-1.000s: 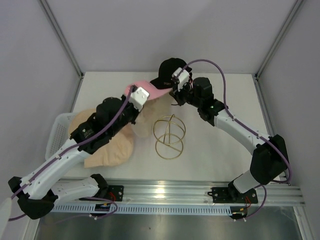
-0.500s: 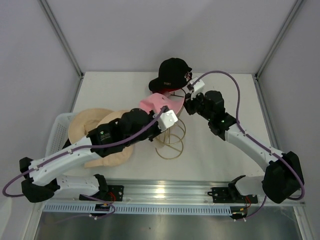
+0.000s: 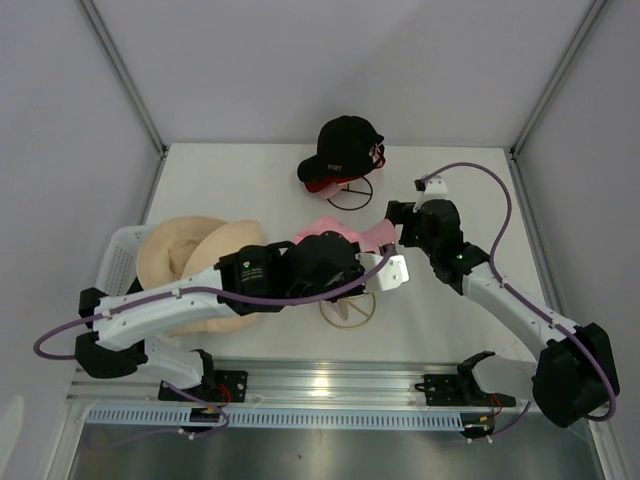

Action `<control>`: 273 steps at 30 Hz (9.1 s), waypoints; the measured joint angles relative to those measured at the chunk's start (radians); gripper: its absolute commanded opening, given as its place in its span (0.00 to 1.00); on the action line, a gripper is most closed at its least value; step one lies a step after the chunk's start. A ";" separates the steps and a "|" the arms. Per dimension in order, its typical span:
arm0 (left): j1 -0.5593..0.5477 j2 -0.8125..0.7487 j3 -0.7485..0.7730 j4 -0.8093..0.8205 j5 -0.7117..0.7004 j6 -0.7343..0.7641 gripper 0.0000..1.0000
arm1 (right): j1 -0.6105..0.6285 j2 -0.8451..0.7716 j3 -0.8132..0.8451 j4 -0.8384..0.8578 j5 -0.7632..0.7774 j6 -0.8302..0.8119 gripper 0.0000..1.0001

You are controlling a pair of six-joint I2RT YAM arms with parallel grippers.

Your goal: Stack the hats

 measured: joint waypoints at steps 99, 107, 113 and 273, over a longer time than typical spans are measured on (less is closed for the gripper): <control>0.668 -0.400 -0.586 0.385 0.275 -1.010 0.87 | -0.148 -0.443 -0.553 0.158 -0.241 0.484 0.05; 0.604 -0.420 -0.625 0.442 0.529 -0.847 0.80 | -0.109 -0.284 -0.523 0.334 -0.213 0.470 0.04; 0.591 -0.462 -0.717 0.439 0.585 -0.788 0.82 | -0.023 -0.109 -0.510 0.517 -0.139 0.485 0.00; 1.143 -0.216 -0.220 0.787 0.618 -1.270 0.01 | 0.327 0.393 1.087 -0.262 -0.127 -0.392 0.00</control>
